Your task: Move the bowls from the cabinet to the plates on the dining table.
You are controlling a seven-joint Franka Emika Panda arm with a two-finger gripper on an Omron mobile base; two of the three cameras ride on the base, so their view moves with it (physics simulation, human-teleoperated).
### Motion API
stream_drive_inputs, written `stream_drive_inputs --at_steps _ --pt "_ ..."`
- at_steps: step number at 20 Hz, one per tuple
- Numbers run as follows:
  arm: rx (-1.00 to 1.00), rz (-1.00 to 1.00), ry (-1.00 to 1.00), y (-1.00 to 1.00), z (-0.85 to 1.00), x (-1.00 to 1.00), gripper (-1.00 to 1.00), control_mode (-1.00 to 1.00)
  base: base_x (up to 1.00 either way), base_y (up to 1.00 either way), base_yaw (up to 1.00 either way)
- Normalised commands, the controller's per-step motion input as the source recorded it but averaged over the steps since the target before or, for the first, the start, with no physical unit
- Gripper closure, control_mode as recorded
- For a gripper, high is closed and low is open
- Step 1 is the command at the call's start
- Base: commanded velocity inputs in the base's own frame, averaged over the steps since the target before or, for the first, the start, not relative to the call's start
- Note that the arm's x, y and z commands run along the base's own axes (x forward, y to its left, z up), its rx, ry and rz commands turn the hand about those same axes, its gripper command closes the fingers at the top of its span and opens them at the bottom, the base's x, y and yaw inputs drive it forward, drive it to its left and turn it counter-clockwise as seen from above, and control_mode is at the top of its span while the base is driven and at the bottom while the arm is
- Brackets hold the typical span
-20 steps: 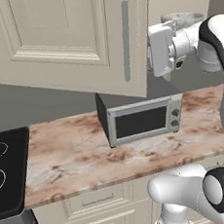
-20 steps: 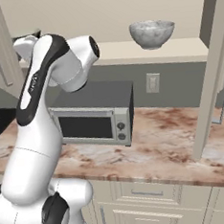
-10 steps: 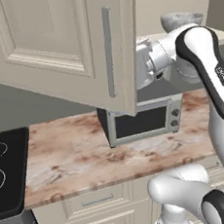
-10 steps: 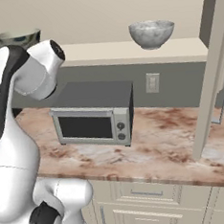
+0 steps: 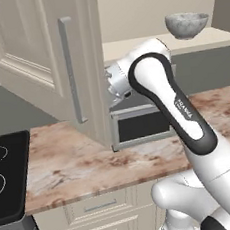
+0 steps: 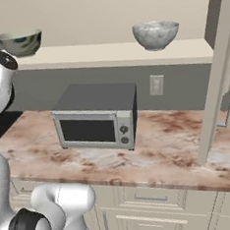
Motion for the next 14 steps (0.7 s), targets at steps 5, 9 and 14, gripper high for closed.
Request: stream_drive_inputs --at_steps 5,9,14 --pt "-0.06 0.00 -0.05 0.99 -0.05 0.00 -1.00 -1.00 0.00 0.00 0.00" --pt "-0.01 0.00 -0.03 0.87 0.00 0.00 -1.00 -1.00 0.00 0.00 0.00" --pt "-0.03 0.00 -0.02 0.67 0.00 0.01 -1.00 -1.00 0.00 0.00 0.00"
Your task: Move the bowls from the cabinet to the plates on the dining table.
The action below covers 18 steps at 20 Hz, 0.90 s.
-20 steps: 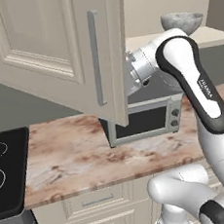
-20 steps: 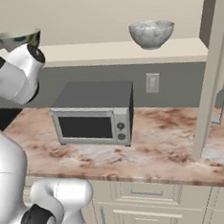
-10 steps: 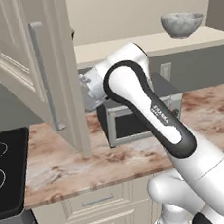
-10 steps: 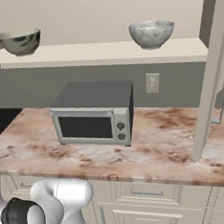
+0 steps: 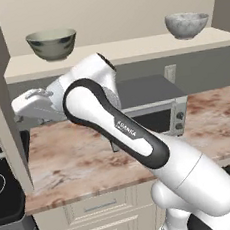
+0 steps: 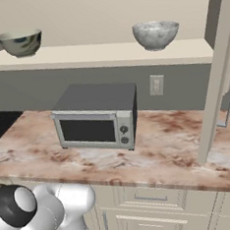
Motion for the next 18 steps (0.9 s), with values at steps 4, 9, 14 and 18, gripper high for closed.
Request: stream_drive_inputs --at_steps 4,9,14,18 --pt "-0.16 -0.01 -0.04 0.11 0.01 0.00 -1.00 -1.00 0.00 0.00 0.00" --pt "-0.21 -0.03 -0.07 -0.11 0.15 0.00 -1.00 -1.00 0.00 0.00 0.00" --pt "-0.21 -0.07 -0.08 -0.55 0.25 -0.05 -1.00 -1.00 0.00 0.00 0.00" --pt "-0.18 -0.08 -0.08 -0.54 0.27 -0.04 -1.00 -1.00 0.00 0.00 0.00"
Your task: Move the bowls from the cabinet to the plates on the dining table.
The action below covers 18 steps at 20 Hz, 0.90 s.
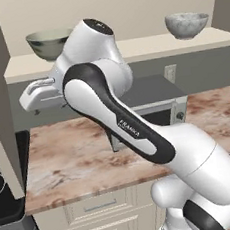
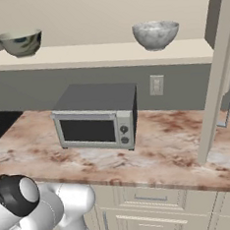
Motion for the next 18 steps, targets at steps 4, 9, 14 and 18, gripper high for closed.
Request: stream_drive_inputs --at_steps 4,9,14,18 --pt "-0.18 -0.07 -0.09 -0.42 0.22 -0.01 -1.00 -1.00 0.00 0.00 0.00" --pt "-0.27 -0.02 -0.10 -0.31 0.04 0.00 -1.00 -1.00 0.00 0.00 0.00" --pt "-0.34 0.00 -0.10 -0.27 0.00 0.00 -1.00 -1.00 0.00 0.00 0.00" --pt "-0.39 0.00 -0.09 -0.25 0.11 0.00 -1.00 -1.00 0.00 0.00 0.00"
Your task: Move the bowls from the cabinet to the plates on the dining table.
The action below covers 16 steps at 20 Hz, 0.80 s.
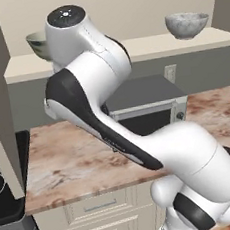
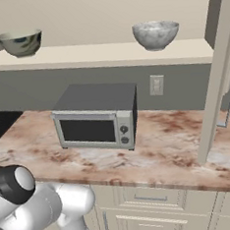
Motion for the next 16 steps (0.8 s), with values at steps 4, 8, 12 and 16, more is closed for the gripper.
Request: stream_drive_inputs --at_steps 4,8,12,16 --pt "-0.37 0.00 -0.10 -0.19 0.28 0.00 -1.00 -1.00 0.00 0.00 0.00" --pt "-0.38 0.00 -0.09 -0.15 0.13 0.03 -1.00 -1.00 0.00 0.00 0.00" --pt "-0.27 0.00 -0.08 -0.27 0.04 0.11 -1.00 -1.00 0.00 0.00 0.00" --pt "-0.08 0.04 -0.09 -0.54 0.00 0.04 -1.00 -1.00 0.00 0.00 0.00"
